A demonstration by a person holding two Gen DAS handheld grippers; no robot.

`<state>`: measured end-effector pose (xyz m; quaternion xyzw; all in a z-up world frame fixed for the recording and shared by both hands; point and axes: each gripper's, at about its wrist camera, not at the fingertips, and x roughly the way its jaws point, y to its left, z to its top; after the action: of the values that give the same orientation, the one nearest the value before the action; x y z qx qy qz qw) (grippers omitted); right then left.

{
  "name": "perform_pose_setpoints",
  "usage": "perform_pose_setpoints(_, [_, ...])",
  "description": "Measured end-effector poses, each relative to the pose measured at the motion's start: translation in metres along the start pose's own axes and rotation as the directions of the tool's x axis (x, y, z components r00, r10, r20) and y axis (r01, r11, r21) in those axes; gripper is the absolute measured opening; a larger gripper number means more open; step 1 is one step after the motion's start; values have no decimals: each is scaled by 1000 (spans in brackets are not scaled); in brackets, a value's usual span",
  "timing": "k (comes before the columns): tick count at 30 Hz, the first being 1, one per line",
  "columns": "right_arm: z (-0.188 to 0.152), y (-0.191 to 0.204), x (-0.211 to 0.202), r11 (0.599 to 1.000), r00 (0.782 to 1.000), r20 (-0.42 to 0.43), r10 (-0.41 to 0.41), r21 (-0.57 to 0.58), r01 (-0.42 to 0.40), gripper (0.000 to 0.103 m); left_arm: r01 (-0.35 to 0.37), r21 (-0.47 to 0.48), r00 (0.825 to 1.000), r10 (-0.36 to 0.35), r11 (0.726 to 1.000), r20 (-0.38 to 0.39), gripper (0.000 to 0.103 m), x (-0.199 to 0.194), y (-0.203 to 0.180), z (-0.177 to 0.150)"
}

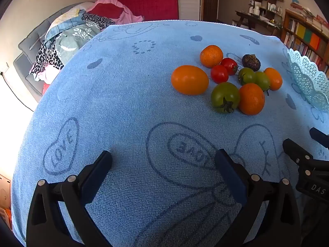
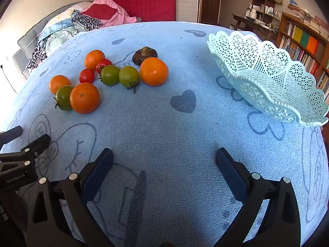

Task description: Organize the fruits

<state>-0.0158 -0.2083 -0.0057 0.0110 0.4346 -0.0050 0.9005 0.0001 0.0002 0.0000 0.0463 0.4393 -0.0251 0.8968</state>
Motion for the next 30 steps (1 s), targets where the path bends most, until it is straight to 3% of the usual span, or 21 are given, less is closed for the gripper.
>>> perform_pose_setpoints(12, [0,0,-1,1000,1000,3,-1,0,1,101,-4,3,1000,4,1000,1,98,0,0,0])
perform_pose_setpoints(18, [0,0,-1,1000,1000,4,-2,-1,2,101,-39,24,999,39,999,15,98,-5,-3,-1])
perform_pose_setpoints(30, [0,-2,-3,1000,1000,5,3,1,-3,101,4,-5,1000,-4,1000,4,98,-2,2,-1])
